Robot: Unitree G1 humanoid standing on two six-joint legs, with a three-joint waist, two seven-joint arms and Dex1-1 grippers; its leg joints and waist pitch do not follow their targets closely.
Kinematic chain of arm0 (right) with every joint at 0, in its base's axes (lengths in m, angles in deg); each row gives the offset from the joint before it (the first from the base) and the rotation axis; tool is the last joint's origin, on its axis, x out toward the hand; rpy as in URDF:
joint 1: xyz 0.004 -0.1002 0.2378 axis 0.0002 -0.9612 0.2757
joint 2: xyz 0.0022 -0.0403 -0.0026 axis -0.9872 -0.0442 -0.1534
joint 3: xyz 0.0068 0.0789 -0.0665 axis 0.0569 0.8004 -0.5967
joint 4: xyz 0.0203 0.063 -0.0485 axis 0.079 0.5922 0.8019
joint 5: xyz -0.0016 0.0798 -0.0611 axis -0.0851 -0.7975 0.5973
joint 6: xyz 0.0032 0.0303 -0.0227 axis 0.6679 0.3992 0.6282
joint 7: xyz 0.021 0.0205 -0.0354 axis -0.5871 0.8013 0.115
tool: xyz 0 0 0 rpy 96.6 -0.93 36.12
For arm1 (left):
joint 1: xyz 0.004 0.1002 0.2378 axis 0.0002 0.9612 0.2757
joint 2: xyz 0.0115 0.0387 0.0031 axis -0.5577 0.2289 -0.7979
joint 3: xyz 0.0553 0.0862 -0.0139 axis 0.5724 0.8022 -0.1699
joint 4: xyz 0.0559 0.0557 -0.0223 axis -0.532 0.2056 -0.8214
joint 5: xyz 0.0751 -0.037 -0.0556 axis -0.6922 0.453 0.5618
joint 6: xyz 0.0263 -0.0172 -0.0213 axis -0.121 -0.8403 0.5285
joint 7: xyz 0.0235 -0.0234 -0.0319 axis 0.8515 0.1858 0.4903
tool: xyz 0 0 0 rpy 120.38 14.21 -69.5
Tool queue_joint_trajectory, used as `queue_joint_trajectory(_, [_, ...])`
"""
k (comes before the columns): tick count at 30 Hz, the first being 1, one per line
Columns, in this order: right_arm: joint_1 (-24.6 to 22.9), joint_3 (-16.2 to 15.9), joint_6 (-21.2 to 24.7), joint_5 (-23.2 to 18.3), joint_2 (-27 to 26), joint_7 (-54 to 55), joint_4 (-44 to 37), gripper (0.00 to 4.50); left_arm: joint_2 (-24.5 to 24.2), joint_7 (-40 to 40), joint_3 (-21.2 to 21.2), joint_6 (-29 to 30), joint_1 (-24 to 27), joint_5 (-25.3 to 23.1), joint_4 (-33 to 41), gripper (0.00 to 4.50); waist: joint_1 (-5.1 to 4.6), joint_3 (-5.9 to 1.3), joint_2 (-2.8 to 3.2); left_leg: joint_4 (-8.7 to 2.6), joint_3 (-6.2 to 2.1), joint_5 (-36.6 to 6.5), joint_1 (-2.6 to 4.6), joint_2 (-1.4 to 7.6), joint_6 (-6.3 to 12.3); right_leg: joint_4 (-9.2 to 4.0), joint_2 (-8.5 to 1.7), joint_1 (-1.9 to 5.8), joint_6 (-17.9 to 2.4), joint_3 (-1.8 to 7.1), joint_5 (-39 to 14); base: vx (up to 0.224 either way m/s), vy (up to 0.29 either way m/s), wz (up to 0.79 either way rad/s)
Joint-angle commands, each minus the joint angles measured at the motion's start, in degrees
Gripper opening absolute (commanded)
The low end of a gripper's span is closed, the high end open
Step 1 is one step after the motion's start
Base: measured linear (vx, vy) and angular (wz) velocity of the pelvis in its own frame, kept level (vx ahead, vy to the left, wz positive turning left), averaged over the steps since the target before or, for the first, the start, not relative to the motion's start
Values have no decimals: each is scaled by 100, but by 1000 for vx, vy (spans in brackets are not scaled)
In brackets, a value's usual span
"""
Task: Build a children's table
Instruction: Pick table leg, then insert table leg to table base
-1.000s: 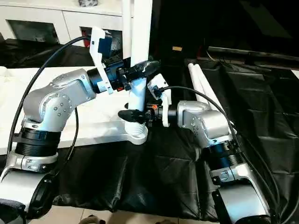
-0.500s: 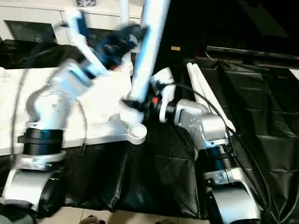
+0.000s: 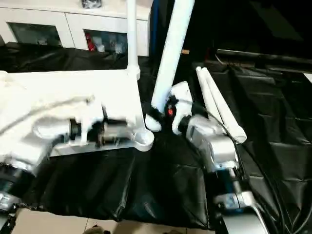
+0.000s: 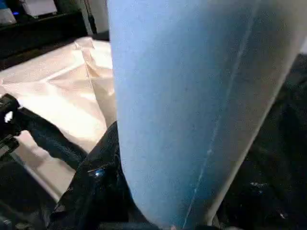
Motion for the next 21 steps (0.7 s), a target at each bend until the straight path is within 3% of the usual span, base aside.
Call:
queue_joint_trajectory(1, [-31, -96, -70, 50, 25, -31, -199, 191, -17, 13, 61, -312, -161, -228, -432, 262, -18, -465, 86, -395, 19, -983, 71, 34, -147, -446, -339, 356, -830, 328, -1114, 0, 0, 0])
queue_joint_trajectory(4, [-49, -143, -85, 94, 31, -49, -216, 191, -16, 67, 71, -472, -273, -291, -749, 247, -26, -462, 78, -408, 5, -1039, 61, 46, -190, -445, -349, 362, -822, 325, -1225, 0, 0, 0])
queue_joint_trajectory(5, [-79, -181, -66, 122, 38, -73, -256, 191, -36, 164, 107, -725, -396, -391, -1109, 231, -21, -460, 118, -400, 8, -1064, 74, 34, -180, -470, -343, 340, -816, 324, -1267, 0, 0, 0])
queue_joint_trajectory(8, [-103, -203, -9, 135, 53, -59, -317, 191, -92, 387, 133, -926, -549, -445, -1560, 205, -17, -472, 122, -401, 2, -1037, 74, 34, -189, -447, -340, 350, -828, 328, -1139, 0, 0, 0])
queue_joint_trajectory(12, [-113, -180, 32, 94, 74, -62, -358, 191, -100, 571, 131, -1087, -661, -487, -1872, 171, -25, -480, 124, -399, 4, -1049, 75, 44, -196, -425, -345, 351, -966, 331, -938, 0, 0, 0])
queue_joint_trajectory(13, [-109, -176, 27, 75, 82, -70, -357, 191, -106, 670, 142, -1133, -699, -512, -1988, 164, -19, -485, 153, -395, 1, -1031, 77, 45, -195, -409, -346, 353, -1016, 331, -823, 0, 0, 0])
queue_joint_trajectory(21, [-69, -191, 32, 66, 69, -148, -341, 191, -123, 801, 148, -1344, -856, -651, -2499, 106, -13, -470, 132, -402, 1, -1187, 83, 50, -196, -440, -364, 360, -1038, 330, -1028, 0, 0, 0])
